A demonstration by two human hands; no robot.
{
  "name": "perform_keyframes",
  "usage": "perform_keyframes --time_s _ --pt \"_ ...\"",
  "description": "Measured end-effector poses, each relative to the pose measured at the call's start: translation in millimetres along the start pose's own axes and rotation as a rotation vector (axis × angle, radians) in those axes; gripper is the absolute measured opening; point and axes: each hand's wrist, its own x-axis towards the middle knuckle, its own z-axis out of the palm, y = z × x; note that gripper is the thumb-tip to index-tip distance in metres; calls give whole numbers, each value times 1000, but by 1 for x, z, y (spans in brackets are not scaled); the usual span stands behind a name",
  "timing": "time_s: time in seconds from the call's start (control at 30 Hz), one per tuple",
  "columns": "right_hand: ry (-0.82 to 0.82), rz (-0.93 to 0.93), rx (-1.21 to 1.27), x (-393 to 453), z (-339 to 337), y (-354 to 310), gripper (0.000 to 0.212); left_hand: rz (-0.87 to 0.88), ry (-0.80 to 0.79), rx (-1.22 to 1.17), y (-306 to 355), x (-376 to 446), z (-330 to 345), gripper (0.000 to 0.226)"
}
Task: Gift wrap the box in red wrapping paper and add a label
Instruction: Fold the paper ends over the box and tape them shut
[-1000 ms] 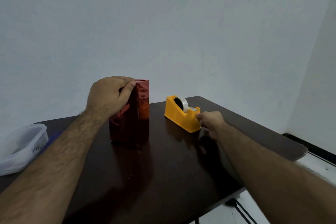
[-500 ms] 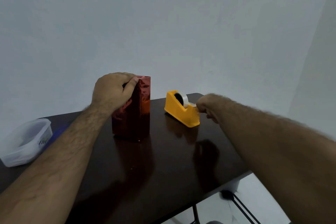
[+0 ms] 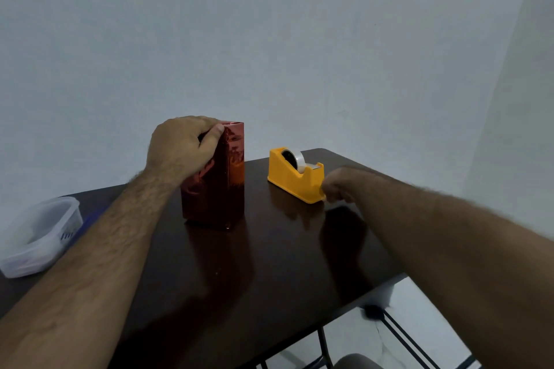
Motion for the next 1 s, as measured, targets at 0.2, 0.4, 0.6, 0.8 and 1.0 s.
perform_keyframes --time_s 0.2,0.4,0.6,0.8,1.0 --pt "-167 12 491 4 -22 -9 9 -4 2 -23 4 -1 -1 46" --pt "-191 -305 315 -13 -61 -43 11 4 10 -67 4 -3 -2 31" --pt "29 -740 247 -39 -122 -72 5 20 -29 -68 1 -1 -8 35" --pt "111 -958 127 -37 -151 -101 5 44 -99 -90 -3 2 -11 41" --pt "113 -1050 84 -15 -158 -133 14 63 -138 -120 -12 6 -12 42"
